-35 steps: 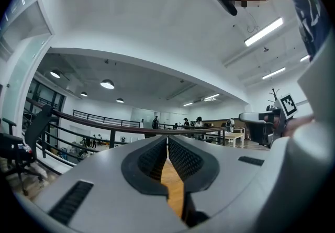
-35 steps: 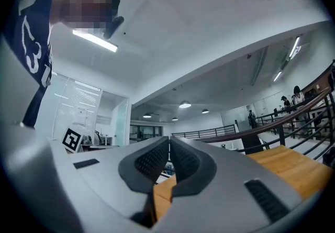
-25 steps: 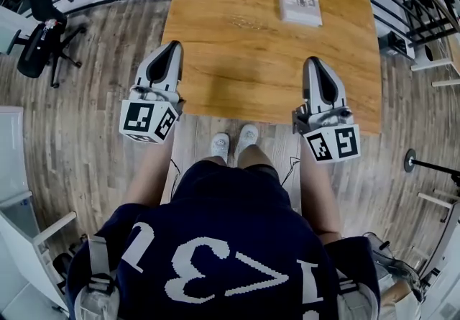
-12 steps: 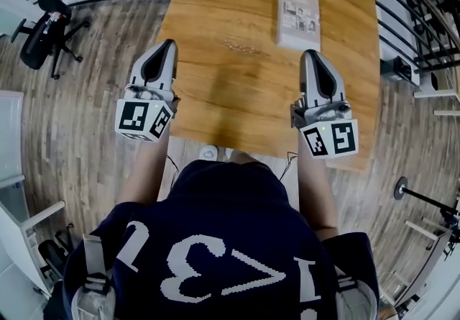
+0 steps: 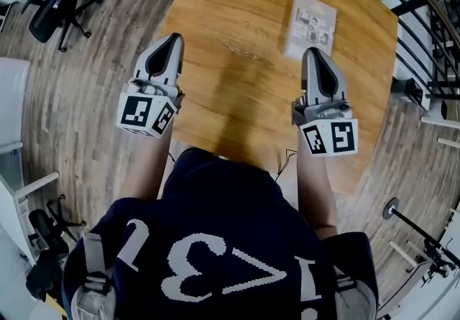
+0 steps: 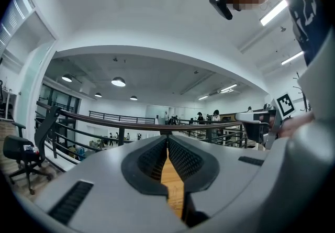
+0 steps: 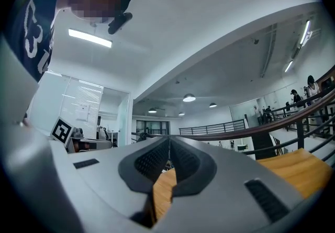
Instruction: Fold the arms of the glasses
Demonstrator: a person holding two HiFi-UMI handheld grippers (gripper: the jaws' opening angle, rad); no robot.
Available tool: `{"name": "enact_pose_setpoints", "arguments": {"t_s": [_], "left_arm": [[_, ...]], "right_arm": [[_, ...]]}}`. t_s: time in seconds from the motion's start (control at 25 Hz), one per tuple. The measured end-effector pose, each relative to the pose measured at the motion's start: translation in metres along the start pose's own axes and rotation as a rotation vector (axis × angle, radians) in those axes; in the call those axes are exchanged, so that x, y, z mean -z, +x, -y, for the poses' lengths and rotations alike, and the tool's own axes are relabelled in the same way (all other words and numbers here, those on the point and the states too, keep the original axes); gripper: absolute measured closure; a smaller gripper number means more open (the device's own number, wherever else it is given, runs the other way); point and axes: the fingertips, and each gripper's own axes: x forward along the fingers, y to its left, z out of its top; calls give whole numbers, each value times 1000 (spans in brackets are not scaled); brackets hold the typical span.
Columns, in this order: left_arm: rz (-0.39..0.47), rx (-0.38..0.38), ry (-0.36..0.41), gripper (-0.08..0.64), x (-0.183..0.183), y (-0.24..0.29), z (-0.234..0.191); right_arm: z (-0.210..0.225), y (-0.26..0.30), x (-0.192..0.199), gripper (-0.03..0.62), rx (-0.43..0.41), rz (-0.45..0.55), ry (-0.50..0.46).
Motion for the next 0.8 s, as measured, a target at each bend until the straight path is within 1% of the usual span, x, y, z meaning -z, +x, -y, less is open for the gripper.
{"name": "enact_pose_setpoints", "arguments": {"t_s": [0.28,0.48,0.56,0.68,0.8], "left_arm": [[-18,54,-16,538,13,20,-2],[-37,86,-35,538,30,35,-10],[-43,98,-40,538,36,40,-14],[-56,115,-50,538,45,46,-19],[-73,135,-56,538,55,49,-21]], "right_arm": [[1,20,18,563,20,-53,-28],[-14,37,59,561,6,-155,-15],[-25,44,81,561,-9,-214,-72],[-41,55,117,560,-40,-334,-217],[-53,65,158,518,-75,-458,-308]]}}
